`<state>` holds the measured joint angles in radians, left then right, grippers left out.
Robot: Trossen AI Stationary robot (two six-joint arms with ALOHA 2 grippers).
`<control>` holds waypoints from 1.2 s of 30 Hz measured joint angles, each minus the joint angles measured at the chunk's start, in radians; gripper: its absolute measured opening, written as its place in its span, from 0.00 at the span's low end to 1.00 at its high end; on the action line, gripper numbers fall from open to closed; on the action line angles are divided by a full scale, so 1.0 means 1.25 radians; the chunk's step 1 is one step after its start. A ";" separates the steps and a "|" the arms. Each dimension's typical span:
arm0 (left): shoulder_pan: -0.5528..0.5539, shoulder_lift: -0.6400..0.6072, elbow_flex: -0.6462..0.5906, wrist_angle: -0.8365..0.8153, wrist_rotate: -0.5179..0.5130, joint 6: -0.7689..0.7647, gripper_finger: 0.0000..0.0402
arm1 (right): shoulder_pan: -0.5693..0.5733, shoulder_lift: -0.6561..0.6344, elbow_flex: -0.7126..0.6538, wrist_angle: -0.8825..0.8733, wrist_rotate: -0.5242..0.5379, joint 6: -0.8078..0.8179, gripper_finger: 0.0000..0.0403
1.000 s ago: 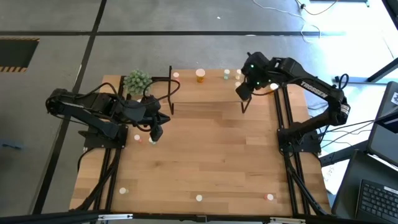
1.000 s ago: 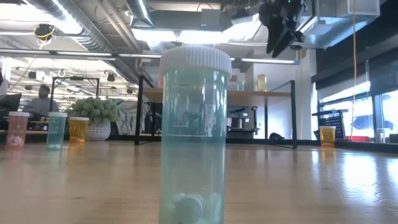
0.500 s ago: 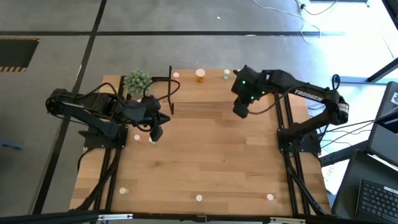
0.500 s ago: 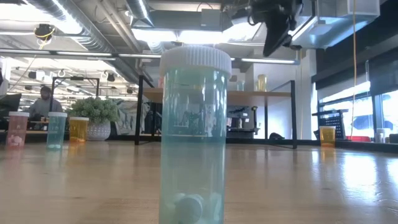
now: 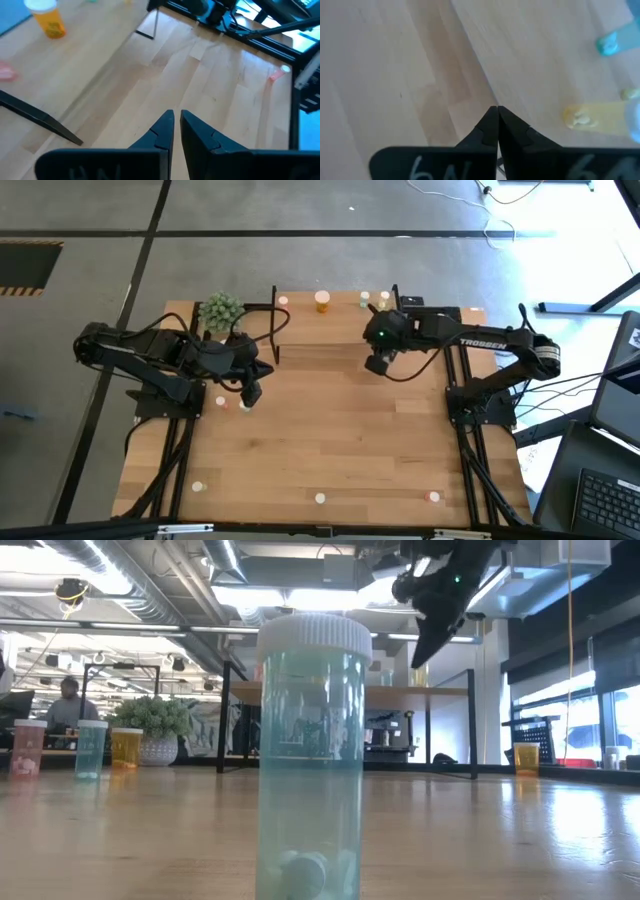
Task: Pick and place medicine bottles onto shelf by color
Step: Put the top yellow medicine bottle on the shelf, aligned with the other yellow medicine bottle
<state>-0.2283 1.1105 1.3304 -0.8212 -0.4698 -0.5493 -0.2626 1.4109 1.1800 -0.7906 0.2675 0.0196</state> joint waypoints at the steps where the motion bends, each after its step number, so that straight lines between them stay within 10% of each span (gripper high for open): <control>1: 0.000 0.000 0.000 0.000 -0.011 0.004 0.07 | 0.000 0.000 -0.010 0.014 0.002 0.001 0.01; 10: 0.008 0.000 0.000 0.000 -0.063 0.009 0.07 | -0.001 0.000 -0.046 0.073 0.146 -0.002 0.01; 36: 0.012 0.000 0.000 0.000 -0.063 0.025 0.07 | -0.050 0.000 -0.046 0.091 0.188 -0.054 0.00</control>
<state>-0.2134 1.1107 1.3304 -0.8215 -0.5489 -0.5179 -0.3256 1.4109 1.1221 -0.6773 0.5024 -0.0474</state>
